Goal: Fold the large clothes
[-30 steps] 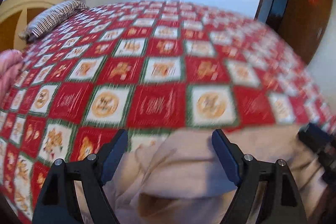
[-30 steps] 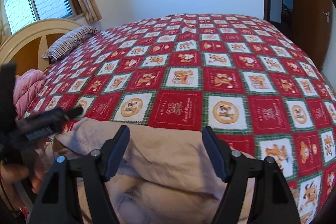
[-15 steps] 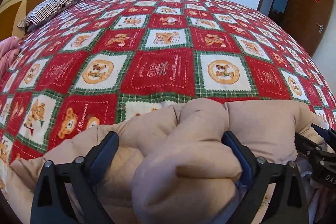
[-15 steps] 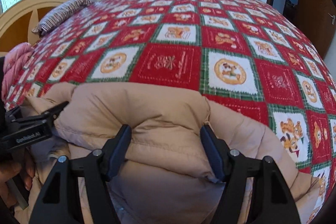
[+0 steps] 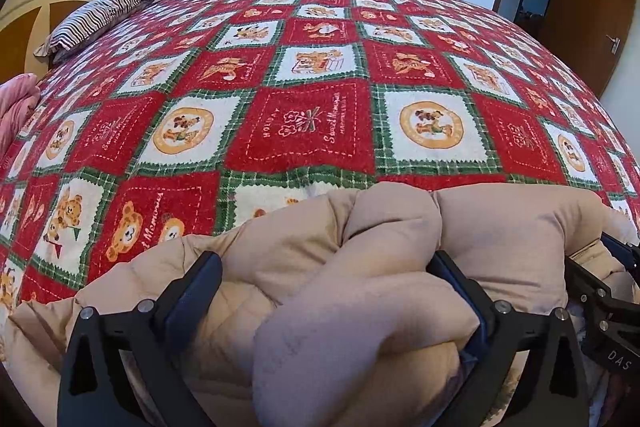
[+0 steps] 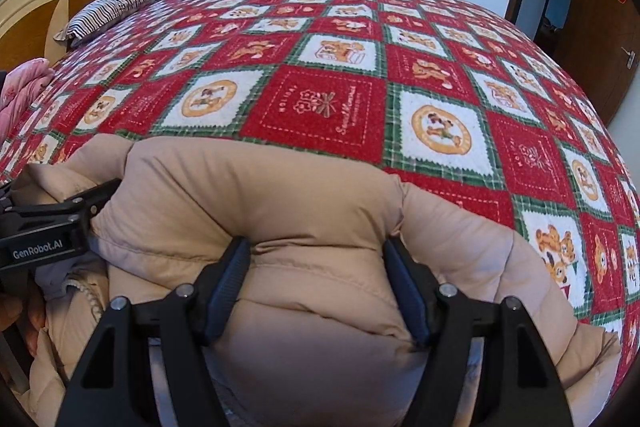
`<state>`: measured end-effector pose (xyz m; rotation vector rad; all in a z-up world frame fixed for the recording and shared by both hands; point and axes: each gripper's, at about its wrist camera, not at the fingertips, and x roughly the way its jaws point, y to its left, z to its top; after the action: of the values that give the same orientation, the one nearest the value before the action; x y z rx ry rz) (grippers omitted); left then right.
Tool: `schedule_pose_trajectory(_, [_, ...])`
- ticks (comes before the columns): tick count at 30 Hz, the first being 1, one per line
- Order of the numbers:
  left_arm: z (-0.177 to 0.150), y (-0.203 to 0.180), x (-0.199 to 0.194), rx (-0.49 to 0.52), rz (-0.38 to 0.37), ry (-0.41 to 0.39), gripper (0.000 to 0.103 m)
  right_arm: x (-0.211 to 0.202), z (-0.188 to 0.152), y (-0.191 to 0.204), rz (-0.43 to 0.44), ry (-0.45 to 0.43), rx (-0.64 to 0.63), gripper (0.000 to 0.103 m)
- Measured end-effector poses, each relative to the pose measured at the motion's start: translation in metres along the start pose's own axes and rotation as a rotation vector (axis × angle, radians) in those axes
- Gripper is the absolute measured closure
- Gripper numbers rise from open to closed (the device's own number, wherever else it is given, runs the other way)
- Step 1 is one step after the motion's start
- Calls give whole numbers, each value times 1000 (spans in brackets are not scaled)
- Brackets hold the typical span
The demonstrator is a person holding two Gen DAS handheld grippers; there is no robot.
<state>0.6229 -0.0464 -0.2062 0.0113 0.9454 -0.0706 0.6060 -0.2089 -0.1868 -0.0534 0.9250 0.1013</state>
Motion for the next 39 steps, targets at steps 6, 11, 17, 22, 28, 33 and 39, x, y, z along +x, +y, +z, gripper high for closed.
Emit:
schedule_pose_trajectory(6, [18, 1, -58, -37, -34, -76, 1, -21, 6, -5, 35, -16, 1, 31])
schedule_pose_trajectory(11, [29, -22, -86, -39, -151, -161, 1, -67, 13, -31, 20, -178, 98, 31])
schedule_pose_trajectory(17, [5, -44, -8, 20, -55, 28, 1, -22, 3, -47, 35, -38, 168, 45])
schedule_pose_trajectory(22, [0, -41, -4, 14, -52, 6, 1, -15, -7, -46, 39, -31, 152, 45])
schedule_pose_trajectory(28, [-1, -46, -1, 29, -16, -1, 1, -13, -10, -37, -2, -29, 118, 45])
schedule_pose_trajectory(33, [-1, -47, 1, 31, -12, -1, 1, -10, -9, -35, -18, -24, 108, 45])
schedule_pose_trajectory(39, [15, -43, -12, 53, -18, 54, 1, -10, -2, -33, -34, 10, 80, 43])
